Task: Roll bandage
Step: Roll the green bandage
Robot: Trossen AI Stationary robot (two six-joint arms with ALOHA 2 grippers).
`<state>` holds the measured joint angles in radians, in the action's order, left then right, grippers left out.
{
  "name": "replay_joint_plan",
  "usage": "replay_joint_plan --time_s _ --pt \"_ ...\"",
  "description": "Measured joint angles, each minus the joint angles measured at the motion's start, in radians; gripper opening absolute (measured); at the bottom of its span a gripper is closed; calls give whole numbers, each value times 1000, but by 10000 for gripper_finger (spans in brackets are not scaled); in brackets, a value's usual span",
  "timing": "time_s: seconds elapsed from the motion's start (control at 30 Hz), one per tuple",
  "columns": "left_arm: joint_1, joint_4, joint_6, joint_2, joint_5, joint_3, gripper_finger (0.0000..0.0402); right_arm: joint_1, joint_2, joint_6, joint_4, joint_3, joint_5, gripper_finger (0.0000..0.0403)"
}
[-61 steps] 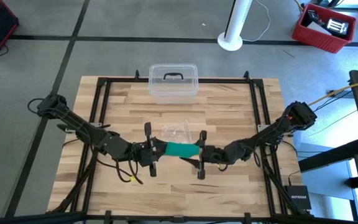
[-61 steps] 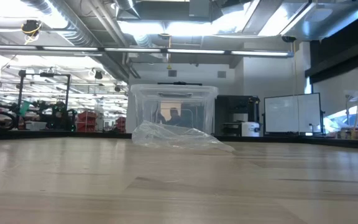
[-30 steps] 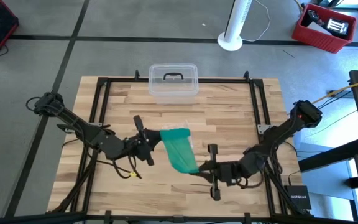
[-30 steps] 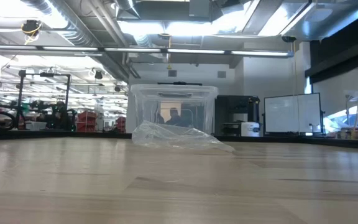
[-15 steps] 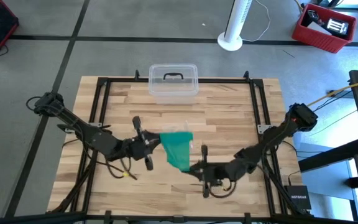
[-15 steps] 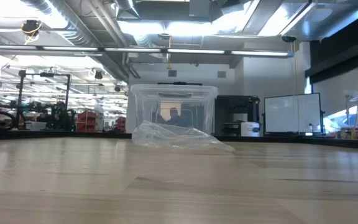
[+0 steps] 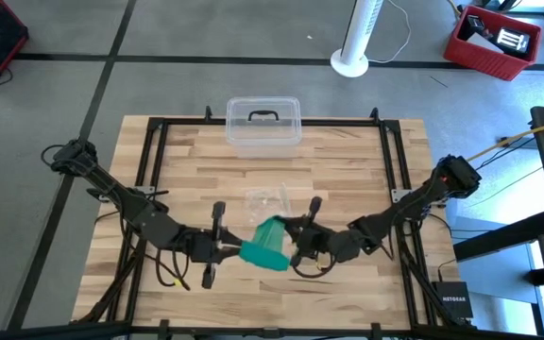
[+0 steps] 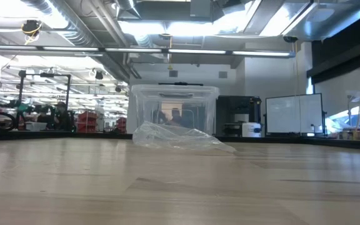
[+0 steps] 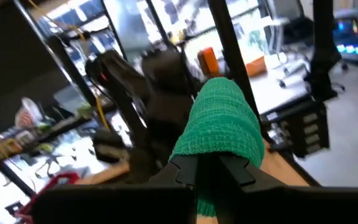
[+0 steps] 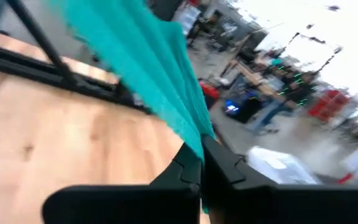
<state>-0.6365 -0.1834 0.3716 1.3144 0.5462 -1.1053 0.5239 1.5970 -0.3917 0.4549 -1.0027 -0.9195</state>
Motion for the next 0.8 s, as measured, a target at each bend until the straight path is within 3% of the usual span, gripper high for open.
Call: replay_joint_plan --time_s 0.13,0.33,0.67,0.8 --pt "3 64 -35 0 4 0 13 6 0 -81 85 0 -11 4" --pt "6 75 -23 -1 69 0 13 13 0 -43 127 0 28 16" --pt "52 67 -59 -1 95 0 13 13 -1 80 11 0 112 175" --pt "64 68 -62 -1 104 -1 13 13 -1 108 11 0 208 211"
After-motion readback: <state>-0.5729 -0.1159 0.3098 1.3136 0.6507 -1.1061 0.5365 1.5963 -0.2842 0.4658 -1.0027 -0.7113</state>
